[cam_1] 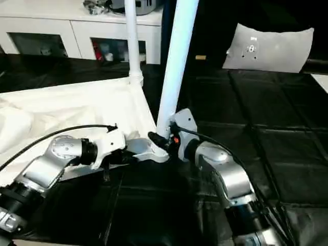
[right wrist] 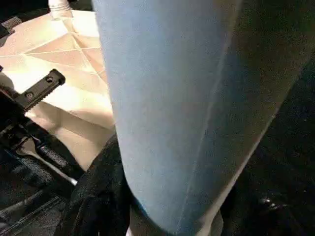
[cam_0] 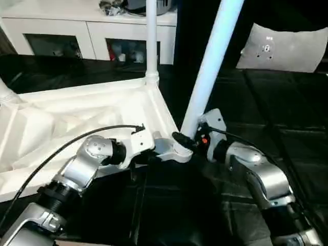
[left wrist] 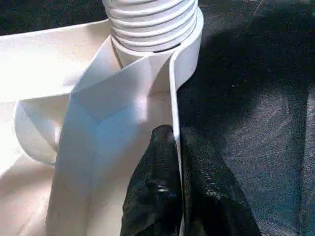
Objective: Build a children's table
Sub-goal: Insert table leg to table base
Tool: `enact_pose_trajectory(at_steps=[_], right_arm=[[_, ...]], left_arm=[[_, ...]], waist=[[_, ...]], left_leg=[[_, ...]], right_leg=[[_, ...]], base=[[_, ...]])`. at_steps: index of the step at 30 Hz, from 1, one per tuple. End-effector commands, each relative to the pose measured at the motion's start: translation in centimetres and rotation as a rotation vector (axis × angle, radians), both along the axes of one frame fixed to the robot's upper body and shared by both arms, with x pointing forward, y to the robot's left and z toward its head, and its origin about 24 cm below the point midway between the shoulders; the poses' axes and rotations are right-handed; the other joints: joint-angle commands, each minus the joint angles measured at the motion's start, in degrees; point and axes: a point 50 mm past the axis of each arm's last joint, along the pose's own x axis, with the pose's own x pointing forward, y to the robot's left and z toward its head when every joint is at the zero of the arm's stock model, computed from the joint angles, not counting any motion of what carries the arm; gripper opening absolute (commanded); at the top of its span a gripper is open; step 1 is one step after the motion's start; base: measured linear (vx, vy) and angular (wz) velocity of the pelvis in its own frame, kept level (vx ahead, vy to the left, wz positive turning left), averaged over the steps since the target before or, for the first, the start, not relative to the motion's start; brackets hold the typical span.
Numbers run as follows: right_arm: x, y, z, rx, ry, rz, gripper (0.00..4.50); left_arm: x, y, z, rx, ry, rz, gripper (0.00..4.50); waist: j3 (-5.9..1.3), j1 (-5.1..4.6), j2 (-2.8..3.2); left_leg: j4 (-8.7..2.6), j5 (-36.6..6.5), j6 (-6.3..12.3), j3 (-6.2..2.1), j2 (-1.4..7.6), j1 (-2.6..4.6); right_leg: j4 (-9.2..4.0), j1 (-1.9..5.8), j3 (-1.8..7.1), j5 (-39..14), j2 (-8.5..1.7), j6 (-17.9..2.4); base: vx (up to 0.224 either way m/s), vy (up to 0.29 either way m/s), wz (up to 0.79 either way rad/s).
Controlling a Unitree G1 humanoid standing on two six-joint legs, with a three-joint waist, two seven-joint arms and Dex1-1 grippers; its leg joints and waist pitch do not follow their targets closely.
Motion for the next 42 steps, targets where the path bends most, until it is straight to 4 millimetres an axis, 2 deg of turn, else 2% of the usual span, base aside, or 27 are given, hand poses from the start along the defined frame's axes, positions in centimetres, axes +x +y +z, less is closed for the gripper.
enact_pose_trajectory(at_steps=[1,2,3,10,12,14,15,16,18,19,20,22,26,33,34,35,36,38,39,41,42], right_arm=[[-0.2,0.0,-0.6,-0.050,0.061,0.047,1.93],[-0.3,0.1,-0.8,-0.061,0.071,0.062,1.93],[-0.4,0.2,-1.1,-0.064,0.097,0.072,1.93],[-0.1,-0.3,-1.6,-0.071,0.119,0.038,1.93],[0.1,-0.7,-1.7,-0.016,0.145,-0.001,1.93],[0.1,-1.0,-1.8,0.034,0.168,-0.024,1.93],[0.0,-1.2,-2.0,0.059,0.175,-0.030,1.93],[-0.1,-1.3,-2.0,0.076,0.179,-0.034,1.93],[-0.5,-1.6,-2.5,0.115,0.191,-0.048,1.93],[-0.9,-1.8,-3.0,0.115,0.189,-0.050,1.93],[-1.5,-2.0,-3.7,0.113,0.182,-0.056,1.93],[-2.0,-2.2,-4.1,0.113,0.177,-0.068,1.93],[-2.8,-2.4,-4.8,0.032,0.118,-0.065,1.93],[-3.6,-1.7,-5.4,-0.145,0.058,0.095,1.93],[-3.6,-1.5,-5.4,-0.154,0.061,0.120,1.93],[-3.7,-1.4,-5.5,-0.160,0.067,0.147,1.93],[-3.9,-1.1,-5.6,-0.167,0.083,0.196,1.93],[-4.1,-1.0,-5.9,-0.170,0.105,0.235,1.93],[-4.1,-0.9,-5.9,-0.170,0.107,0.239,1.93],[-5.1,-0.9,-6.5,-0.177,0.171,0.321,1.93],[-5.4,-0.9,-6.7,-0.180,0.189,0.344,1.93]], left_arm=[[-0.2,0.6,-0.5,0.041,0.017,-0.008,0.00],[-0.1,0.6,-0.5,0.041,0.016,-0.009,0.00],[-0.1,0.6,-0.4,0.036,0.010,-0.014,0.00],[-0.3,0.2,0.0,0.011,0.000,-0.065,0.00],[-0.4,0.1,0.2,-0.014,0.000,-0.066,0.00],[-0.4,0.1,0.3,-0.022,-0.003,-0.059,0.00],[-0.3,0.1,0.3,-0.027,-0.002,-0.055,0.00],[-0.3,0.1,0.4,-0.030,-0.001,-0.052,0.00],[-0.3,0.2,0.4,-0.045,0.001,-0.039,0.00],[-0.2,0.2,0.4,-0.047,0.002,-0.038,0.00],[-0.2,0.2,0.5,-0.058,0.005,-0.031,0.00],[-0.2,0.1,0.5,-0.056,0.003,-0.030,0.00],[-0.1,0.1,0.5,-0.051,0.002,-0.031,0.00],[-0.1,0.4,0.6,-0.026,0.004,-0.051,0.00],[-0.1,0.5,0.6,-0.022,0.003,-0.053,0.00],[-0.1,0.5,0.6,-0.020,0.002,-0.054,0.00],[-0.1,0.6,0.7,-0.020,0.002,-0.054,0.00],[-0.1,0.6,0.7,-0.023,0.003,-0.057,0.00],[-0.1,0.6,0.8,-0.023,0.003,-0.057,0.00],[0.1,0.6,1.0,-0.030,0.002,-0.064,0.00],[0.2,0.5,1.1,-0.034,0.003,-0.068,0.00]], waist=[[-2.88,0.22,-0.28],[-2.83,0.23,-0.17],[-2.84,0.20,-0.45],[-3.03,0.42,-0.02],[-2.96,0.38,0.23],[-2.95,0.30,0.06],[-2.93,0.38,0.43],[-3.01,0.37,0.22],[-3.10,0.53,0.16],[-3.20,0.62,0.57],[-3.21,0.66,0.25],[-3.34,0.71,0.23],[-3.14,0.84,0.39],[-2.86,0.80,0.28],[-2.93,0.76,0.37],[-2.99,0.76,-0.09],[-3.04,0.75,0.21],[-3.05,0.75,0.12],[-3.09,0.75,-0.12],[-3.06,0.81,0.09],[-3.01,0.83,-0.18]], left_leg=[[-4.30,-0.32,0.38,0.16,2.23,-1.08],[-4.34,-0.67,0.45,0.17,2.31,-0.98],[-4.33,-0.58,0.54,0.24,2.29,-1.00],[-4.34,1.25,0.57,0.23,2.35,-1.00],[-4.40,0.20,0.26,0.26,2.36,-0.96],[-4.45,-0.91,0.16,0.29,2.43,-0.89],[-4.50,-0.98,0.03,0.21,2.46,-0.88],[-4.42,-0.85,0.09,0.32,2.45,-0.83],[-4.44,0.11,0.37,0.34,2.49,-0.87],[-4.47,0.74,0.52,0.28,2.52,-0.84],[-4.37,1.14,0.81,0.47,2.53,-0.88],[-4.38,2.02,1.35,0.54,2.51,-0.94],[-4.50,0.31,1.55,0.75,2.65,-0.79],[-4.70,-2.39,1.03,0.77,2.70,-0.78],[-4.66,-2.09,1.11,0.76,2.73,-0.76],[-4.62,-1.19,1.44,0.76,2.68,-0.87],[-4.57,-0.67,1.75,0.73,2.69,-0.88],[-4.50,-0.34,2.13,0.76,2.67,-0.93],[-4.47,-0.20,2.28,0.78,2.65,-0.96],[-4.49,-0.38,2.70,0.75,2.74,-0.84],[-4.51,-0.88,2.83,0.84,2.77,-0.79]], right_leg=[[-4.27,3.58,2.79,0.62,-4.61,-13.06],[-4.37,3.47,2.77,-0.23,-4.65,-12.99],[-4.41,3.52,2.79,-0.65,-4.62,-12.87],[-4.06,3.58,2.73,3.21,-4.71,-13.38],[-4.19,3.49,2.72,2.27,-4.75,-13.61],[-4.33,3.52,2.78,0.96,-4.78,-13.80],[-4.31,3.49,2.75,0.75,-4.80,-13.83],[-4.36,3.47,2.79,1.22,-4.74,-13.88],[-4.22,3.57,2.76,2.86,-4.76,-14.01],[-4.05,3.59,2.70,4.17,-4.76,-14.25],[-4.09,3.59,2.71,5.59,-4.73,-14.34],[-3.89,3.72,2.64,7.73,-4.68,-14.71],[-4.28,3.51,2.61,5.27,-4.75,-14.43],[-4.77,3.38,2.71,-0.91,-4.77,-13.15],[-4.70,3.34,2.70,-0.62,-4.73,-13.19],[-4.56,3.52,2.72,0.64,-4.71,-13.25],[-4.39,3.43,2.66,1.80,-4.70,-13.51],[-4.36,3.50,2.69,2.97,-4.71,-13.76],[-4.35,3.57,2.68,3.28,-4.70,-13.80],[-4.33,3.46,2.62,3.29,-4.72,-14.08],[-4.46,3.39,2.63,2.50,-4.71,-14.13]], base=[[0.000,0.000,0.00],[0.000,0.000,0.00],[0.000,0.000,0.00],[0.000,0.000,0.00],[0.000,0.000,0.00],[0.000,0.000,0.00],[0.000,0.000,0.00],[0.000,0.000,0.00],[0.000,0.000,0.00],[0.000,0.000,0.00],[0.000,0.000,0.00],[0.000,0.000,0.00],[0.000,0.000,0.00],[0.000,0.000,0.00],[0.000,0.000,0.00],[0.000,0.000,0.00],[0.000,0.000,0.00],[0.000,0.000,0.00],[0.000,0.000,0.00],[0.000,0.000,0.00],[0.000,0.000,0.00]])
